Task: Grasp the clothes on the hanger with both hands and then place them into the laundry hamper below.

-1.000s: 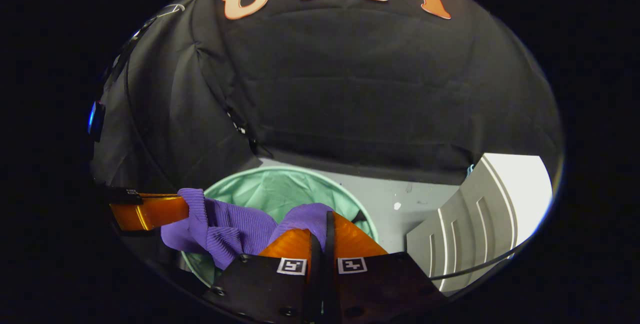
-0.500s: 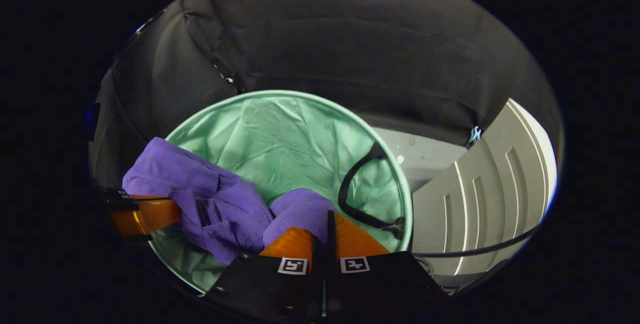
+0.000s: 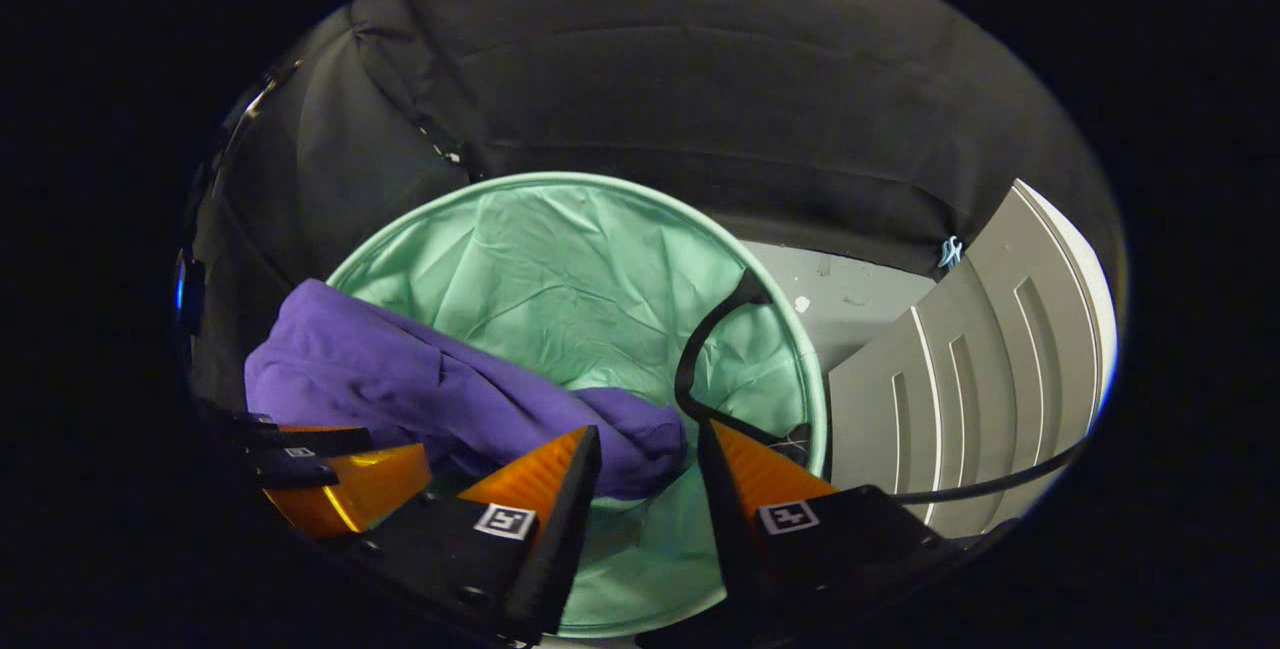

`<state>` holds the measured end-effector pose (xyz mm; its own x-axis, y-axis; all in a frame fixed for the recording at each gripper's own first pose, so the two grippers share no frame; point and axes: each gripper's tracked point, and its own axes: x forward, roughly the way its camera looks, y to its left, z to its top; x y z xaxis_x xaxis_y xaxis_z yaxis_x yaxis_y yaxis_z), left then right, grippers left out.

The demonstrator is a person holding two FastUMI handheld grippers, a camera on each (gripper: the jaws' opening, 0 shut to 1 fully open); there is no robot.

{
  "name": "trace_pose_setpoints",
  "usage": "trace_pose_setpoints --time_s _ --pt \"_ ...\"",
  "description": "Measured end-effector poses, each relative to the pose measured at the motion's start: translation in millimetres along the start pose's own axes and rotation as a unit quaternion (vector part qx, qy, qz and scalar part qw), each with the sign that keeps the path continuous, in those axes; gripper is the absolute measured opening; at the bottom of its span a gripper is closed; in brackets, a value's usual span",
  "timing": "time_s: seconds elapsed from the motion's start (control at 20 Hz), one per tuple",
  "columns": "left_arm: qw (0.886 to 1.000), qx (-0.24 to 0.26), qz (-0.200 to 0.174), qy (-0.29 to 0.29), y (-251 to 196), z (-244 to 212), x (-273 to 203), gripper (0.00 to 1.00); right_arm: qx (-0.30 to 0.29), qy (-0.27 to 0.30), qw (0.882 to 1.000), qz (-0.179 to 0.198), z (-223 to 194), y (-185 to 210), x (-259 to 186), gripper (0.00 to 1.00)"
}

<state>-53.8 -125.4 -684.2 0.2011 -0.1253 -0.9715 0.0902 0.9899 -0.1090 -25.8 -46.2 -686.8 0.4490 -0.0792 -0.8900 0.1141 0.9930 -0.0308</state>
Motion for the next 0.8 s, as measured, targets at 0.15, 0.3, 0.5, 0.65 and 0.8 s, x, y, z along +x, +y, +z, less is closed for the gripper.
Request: trace_pose_setpoints --time_s 0.15,0.3,0.5,0.65,0.8 --pt "0.999 0.006 0.007 -0.04 -1 18 -20 0.97 0.015 -0.032 0.999 -0.007 18 -8 -21 0.94" --pt "0.997 0.007 0.001 -0.077 -12 37 -49 0.98 0.022 -0.063 0.998 0.0 37 -9 -45 0.99" --pt "0.993 0.005 -0.007 -0.116 -16 47 -87 0.98 0.018 -0.102 0.995 -0.003 60 -7 -85 0.99" --pt "0.989 0.009 -0.007 -0.144 -18 51 -113 0.98 0.026 -0.126 0.992 -0.001 70 -10 -118 0.99" --pt "0.98 0.004 -0.004 -0.2 -10 69 -147 0.98 0.012 -0.164 0.986 -0.025 93 -23 -160 0.99"
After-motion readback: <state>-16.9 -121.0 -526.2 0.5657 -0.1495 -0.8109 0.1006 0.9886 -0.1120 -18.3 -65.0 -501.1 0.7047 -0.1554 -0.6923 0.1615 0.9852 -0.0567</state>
